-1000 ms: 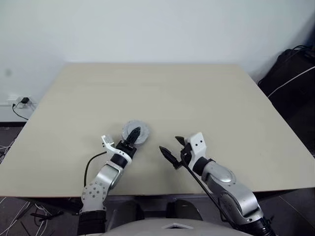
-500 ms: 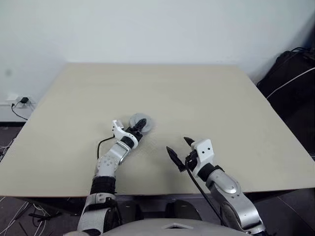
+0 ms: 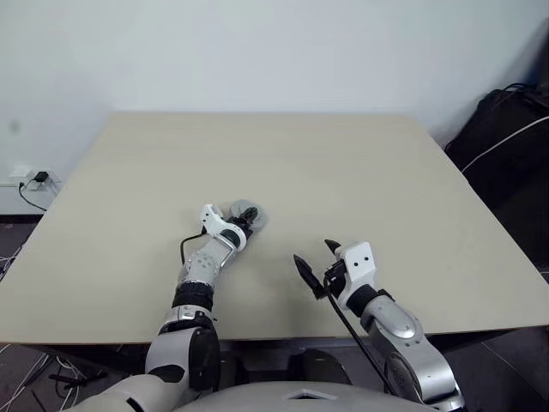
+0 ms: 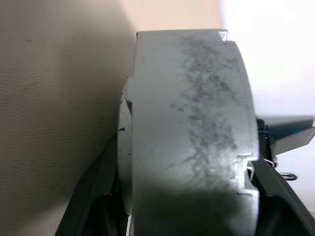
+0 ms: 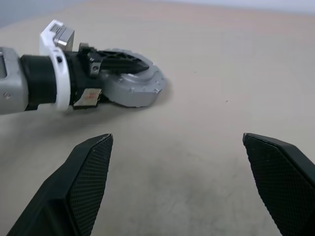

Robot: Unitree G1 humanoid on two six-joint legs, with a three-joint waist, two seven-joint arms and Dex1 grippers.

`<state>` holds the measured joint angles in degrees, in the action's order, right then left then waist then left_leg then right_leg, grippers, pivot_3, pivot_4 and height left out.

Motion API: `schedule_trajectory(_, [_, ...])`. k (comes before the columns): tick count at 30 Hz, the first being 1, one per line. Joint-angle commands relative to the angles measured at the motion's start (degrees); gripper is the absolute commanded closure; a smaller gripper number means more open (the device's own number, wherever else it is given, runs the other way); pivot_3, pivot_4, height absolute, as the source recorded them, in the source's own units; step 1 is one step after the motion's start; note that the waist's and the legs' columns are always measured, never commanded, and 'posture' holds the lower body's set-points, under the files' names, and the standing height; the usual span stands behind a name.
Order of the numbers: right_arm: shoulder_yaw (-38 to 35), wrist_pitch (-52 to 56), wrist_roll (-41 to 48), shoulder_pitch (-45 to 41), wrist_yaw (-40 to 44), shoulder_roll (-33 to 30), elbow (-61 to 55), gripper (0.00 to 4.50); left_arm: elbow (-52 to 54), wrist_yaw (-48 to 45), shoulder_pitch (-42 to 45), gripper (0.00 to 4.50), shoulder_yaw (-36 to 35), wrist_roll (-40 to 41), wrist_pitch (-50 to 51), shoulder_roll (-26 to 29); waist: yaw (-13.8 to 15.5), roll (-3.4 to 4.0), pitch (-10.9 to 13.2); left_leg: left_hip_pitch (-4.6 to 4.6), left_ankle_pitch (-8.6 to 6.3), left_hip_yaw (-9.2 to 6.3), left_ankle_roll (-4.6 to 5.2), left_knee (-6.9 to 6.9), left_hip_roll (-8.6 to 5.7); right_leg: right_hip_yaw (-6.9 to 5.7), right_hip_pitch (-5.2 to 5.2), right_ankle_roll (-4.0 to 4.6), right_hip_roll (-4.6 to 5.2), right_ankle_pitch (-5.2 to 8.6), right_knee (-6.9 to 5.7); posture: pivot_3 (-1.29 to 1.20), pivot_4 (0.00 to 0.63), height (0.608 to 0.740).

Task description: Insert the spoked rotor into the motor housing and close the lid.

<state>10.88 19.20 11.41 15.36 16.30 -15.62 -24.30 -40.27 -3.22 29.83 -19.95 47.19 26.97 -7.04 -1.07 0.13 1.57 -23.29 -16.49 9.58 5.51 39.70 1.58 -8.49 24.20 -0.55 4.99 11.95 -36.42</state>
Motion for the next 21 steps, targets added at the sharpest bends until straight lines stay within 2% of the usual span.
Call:
schedule_trajectory(1, [0.00, 0.44, -0.34, -0.56, -0.02, 0.36, -2.73, 0.00, 1.17, 0.97, 0.09, 1.03, -0.40, -1.34, 2.26, -0.13, -0.04, -0.09, -0.07, 0.05, 0.00, 0.01, 0.00, 0.01, -0.01, -0.01, -0.02, 0.00, 0.12, 0.00, -0.06, 0.00, 0.000, 0.740])
schedule_trajectory(4, [-0.03, 1.35, -0.26, -0.39, -0.08, 0.49, -3.07, 0.00, 4.86, 1.28, -2.60, 0.07, -0.05, -1.60, 4.89, 0.30, -0.20, -0.11, -0.16, 0.52, -0.05, -0.01, 0.06, 0.00, -0.01, -0.05, -0.16, 0.08, 0.24, 0.06, -0.06, 0.00, 0.000, 0.740])
schedule_trajectory(14, [-1.08, 2.68, 1.11, -0.31, 1.60, 0.85, -1.21, 0.00, 28.65, 4.40, -21.33, 0.03, 0.17, 0.39, 22.66, 6.04, -1.19, -0.05, -0.76, 0.94, -0.02, -0.10, -0.08, -0.24, 0.07, -0.13, -0.25, 0.66, 0.31, 0.45, -0.46, 0.00, 0.000, 0.740])
schedule_trajectory(17, [-1.59, 3.18, 1.95, -0.43, 2.15, 1.04, -0.45, 0.00, 33.94, 5.60, -25.32, 0.03, -1.29, 2.21, 25.37, 6.58, -1.24, -0.04, -0.78, 1.56, -0.05, -0.07, -0.06, -0.55, 0.08, -0.13, -0.71, 0.79, 0.34, 0.57, -0.44, 0.00, 0.000, 0.740])
schedule_trajectory(21, [-1.99, 2.91, 2.34, -0.51, 2.61, 1.31, 0.52, 0.00, 40.05, 6.05, -29.53, 0.03, -0.74, 2.01, 26.56, 7.37, -1.20, 0.03, -0.78, 1.65, -0.08, -0.16, -0.02, -0.64, 0.08, -0.14, -0.72, 0.83, 0.34, 0.59, -0.46, 0.00, 0.000, 0.740])
